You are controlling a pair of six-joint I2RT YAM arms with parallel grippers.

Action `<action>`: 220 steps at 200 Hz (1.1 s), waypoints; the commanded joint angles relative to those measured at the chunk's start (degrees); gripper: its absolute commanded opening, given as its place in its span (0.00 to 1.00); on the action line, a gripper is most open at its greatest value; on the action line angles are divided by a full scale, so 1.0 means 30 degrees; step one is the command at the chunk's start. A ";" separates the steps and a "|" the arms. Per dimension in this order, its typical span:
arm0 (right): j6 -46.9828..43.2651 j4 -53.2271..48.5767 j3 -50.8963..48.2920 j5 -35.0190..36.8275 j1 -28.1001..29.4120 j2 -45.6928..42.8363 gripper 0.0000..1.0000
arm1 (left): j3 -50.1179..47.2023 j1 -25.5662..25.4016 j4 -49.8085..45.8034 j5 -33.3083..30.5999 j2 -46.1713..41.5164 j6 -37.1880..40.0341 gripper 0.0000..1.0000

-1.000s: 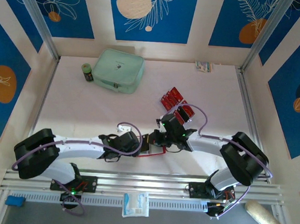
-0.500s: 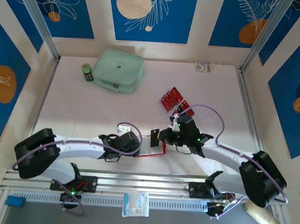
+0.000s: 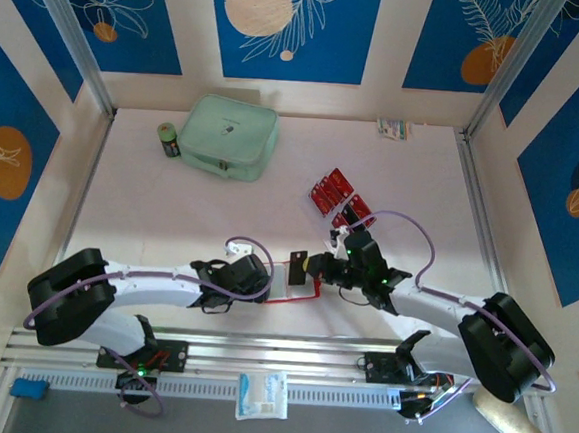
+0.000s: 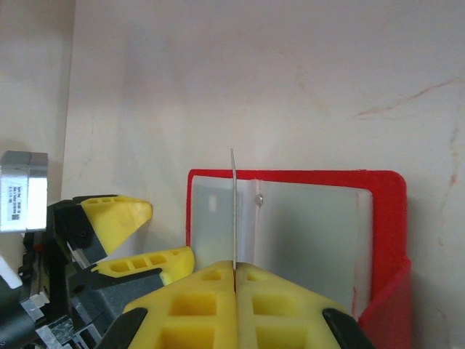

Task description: Put the credit cards into the card holder

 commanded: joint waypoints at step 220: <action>0.0820 0.3557 -0.0662 -0.0488 0.0640 0.3245 0.00 | -0.1075 0.0097 0.0204 0.0876 0.0723 -0.0455 0.98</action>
